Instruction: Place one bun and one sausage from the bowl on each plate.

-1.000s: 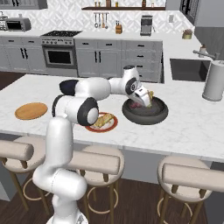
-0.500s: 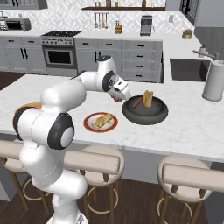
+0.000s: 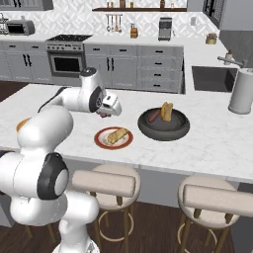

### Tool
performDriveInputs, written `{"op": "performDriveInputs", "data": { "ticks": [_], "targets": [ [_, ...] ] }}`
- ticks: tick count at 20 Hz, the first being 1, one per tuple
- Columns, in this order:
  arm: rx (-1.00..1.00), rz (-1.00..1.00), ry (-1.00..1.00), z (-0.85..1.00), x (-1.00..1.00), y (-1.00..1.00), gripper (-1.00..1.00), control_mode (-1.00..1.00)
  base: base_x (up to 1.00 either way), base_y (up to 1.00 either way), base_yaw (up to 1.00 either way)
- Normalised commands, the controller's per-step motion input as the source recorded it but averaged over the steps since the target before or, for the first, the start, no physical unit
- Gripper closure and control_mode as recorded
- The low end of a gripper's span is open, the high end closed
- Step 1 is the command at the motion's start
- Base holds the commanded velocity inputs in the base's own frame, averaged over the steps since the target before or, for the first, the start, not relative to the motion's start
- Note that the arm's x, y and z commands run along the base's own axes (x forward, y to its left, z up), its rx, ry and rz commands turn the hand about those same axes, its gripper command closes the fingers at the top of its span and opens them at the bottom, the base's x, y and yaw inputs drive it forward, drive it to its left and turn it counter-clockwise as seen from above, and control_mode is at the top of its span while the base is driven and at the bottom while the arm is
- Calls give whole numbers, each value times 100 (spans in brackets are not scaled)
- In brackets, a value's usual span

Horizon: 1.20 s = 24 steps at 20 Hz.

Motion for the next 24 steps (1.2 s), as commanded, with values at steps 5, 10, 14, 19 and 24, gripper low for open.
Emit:
{"op": "performDriveInputs", "data": {
  "ticks": [5,10,14,19,24],
  "targets": [
    [0,7,1,-62,24,96,100,-100,0,0,0],
    [-6,-5,2,-57,53,27,100,-100,0,0,0],
    [-6,-11,4,-55,5,-28,100,-100,0,0,0],
    [-1,-4,12,-37,19,0,100,-100,0,0,0],
    [0,-5,3,-25,44,-10,-100,-100,0,0,0]
  ]
}}
